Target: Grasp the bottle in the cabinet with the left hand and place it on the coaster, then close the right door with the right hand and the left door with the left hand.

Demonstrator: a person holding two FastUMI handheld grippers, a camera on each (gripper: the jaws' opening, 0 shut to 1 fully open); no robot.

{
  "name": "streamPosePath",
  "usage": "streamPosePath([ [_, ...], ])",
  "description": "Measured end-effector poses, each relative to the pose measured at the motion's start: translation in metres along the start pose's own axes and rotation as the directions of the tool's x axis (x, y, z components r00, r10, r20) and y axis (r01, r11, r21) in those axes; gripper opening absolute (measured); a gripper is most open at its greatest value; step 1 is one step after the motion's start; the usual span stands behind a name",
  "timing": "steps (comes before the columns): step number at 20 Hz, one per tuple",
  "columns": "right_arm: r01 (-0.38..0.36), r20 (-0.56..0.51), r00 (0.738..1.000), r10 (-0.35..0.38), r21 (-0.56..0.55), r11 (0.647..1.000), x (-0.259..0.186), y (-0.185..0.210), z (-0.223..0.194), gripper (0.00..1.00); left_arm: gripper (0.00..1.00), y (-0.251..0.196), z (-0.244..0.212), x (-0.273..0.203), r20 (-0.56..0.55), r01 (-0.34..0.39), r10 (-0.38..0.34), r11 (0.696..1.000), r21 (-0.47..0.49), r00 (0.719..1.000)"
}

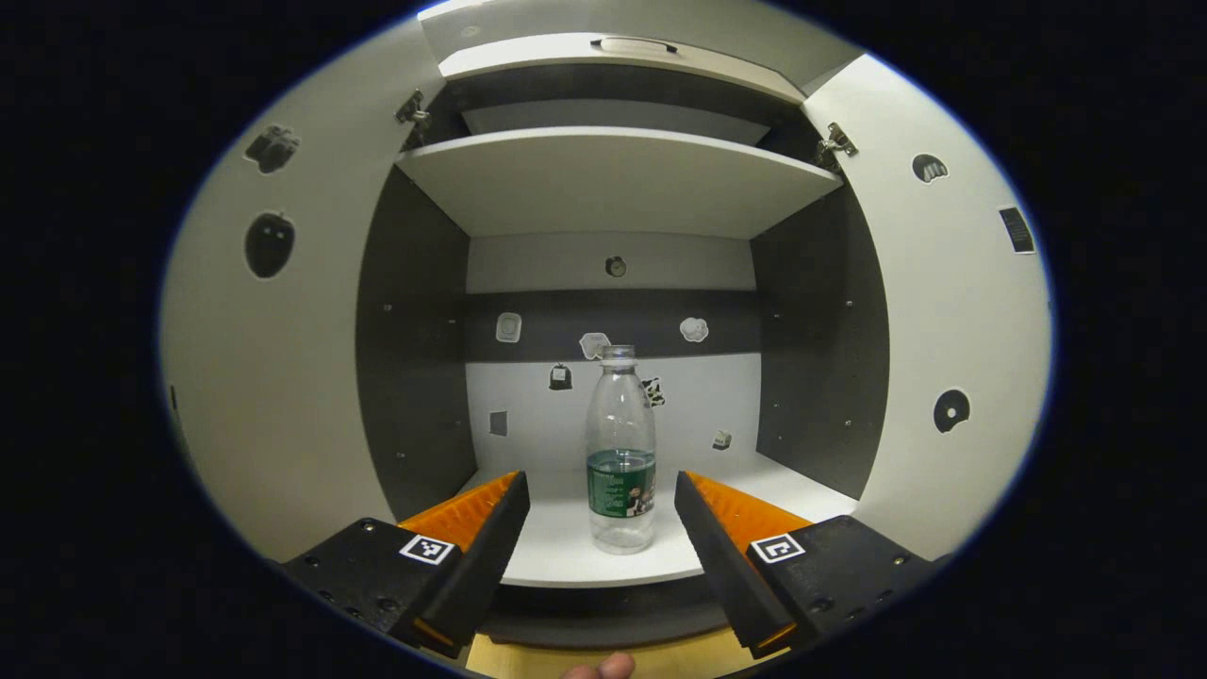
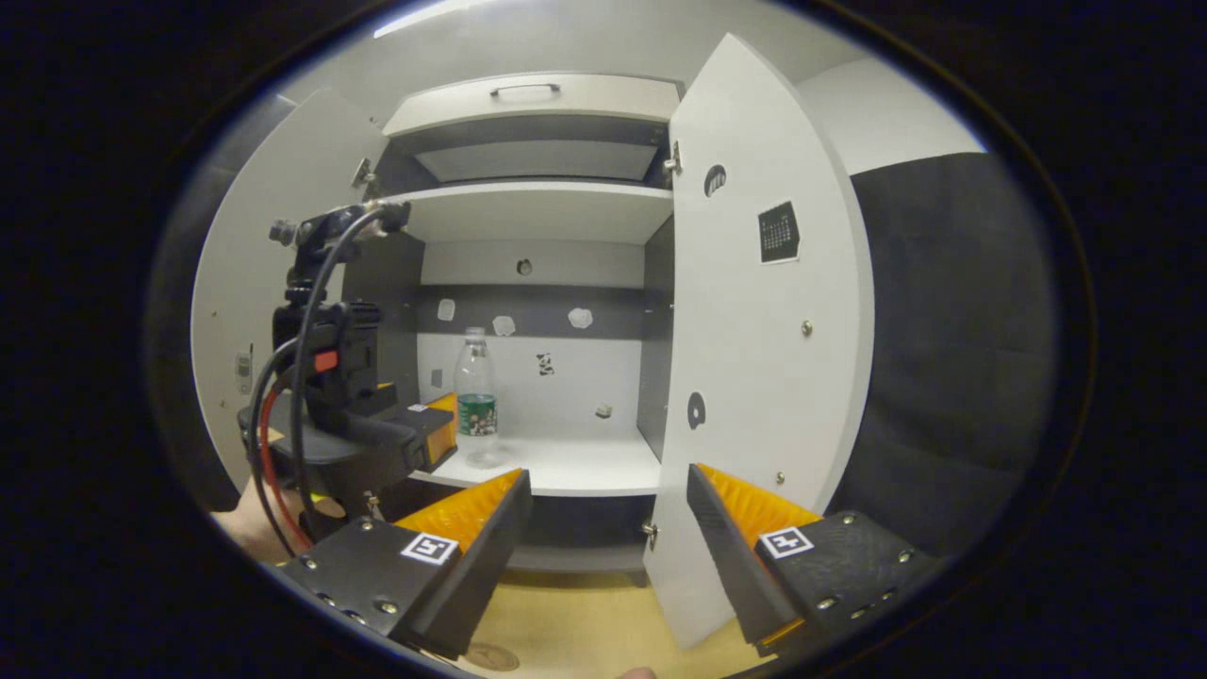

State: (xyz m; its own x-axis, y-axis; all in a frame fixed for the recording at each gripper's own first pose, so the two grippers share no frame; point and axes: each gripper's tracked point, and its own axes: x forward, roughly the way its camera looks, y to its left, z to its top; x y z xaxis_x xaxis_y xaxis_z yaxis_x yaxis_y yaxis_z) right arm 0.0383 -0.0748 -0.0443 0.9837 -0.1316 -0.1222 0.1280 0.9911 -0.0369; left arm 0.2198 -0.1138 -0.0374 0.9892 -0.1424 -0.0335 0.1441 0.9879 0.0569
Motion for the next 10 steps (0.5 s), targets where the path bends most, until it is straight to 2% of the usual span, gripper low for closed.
streamPosePath([
  [3, 0.009, -0.017, 1.000, -0.009, 0.003, 1.000, 0.007, -0.001, -0.006, 0.97, 0.98, -0.004, -0.005, 0.028, -0.006, 0.009, -0.009, 1.000, -0.001, 1.000],
  [4, 0.011, -0.026, 1.000, -0.011, 0.004, 1.000, 0.010, -0.002, -0.008, 1.00, 0.98, -0.006, -0.006, 0.038, -0.008, 0.014, -0.015, 1.000, -0.003, 1.000],
  [5, 0.013, -0.031, 0.999, -0.013, 0.003, 1.000, 0.012, -0.003, -0.009, 0.97, 0.98, -0.008, -0.007, 0.046, -0.011, 0.017, -0.017, 1.000, -0.002, 1.000],
  [6, 0.013, -0.036, 0.999, -0.013, 0.004, 1.000, 0.014, -0.004, -0.009, 1.00, 0.98, -0.007, -0.009, 0.053, -0.013, 0.013, -0.013, 1.000, 0.001, 1.000],
  [10, 0.013, -0.042, 0.999, -0.012, 0.014, 1.000, 0.021, -0.006, -0.009, 1.00, 0.98, -0.009, -0.017, 0.078, -0.024, 0.011, -0.011, 1.000, 0.007, 1.000],
])
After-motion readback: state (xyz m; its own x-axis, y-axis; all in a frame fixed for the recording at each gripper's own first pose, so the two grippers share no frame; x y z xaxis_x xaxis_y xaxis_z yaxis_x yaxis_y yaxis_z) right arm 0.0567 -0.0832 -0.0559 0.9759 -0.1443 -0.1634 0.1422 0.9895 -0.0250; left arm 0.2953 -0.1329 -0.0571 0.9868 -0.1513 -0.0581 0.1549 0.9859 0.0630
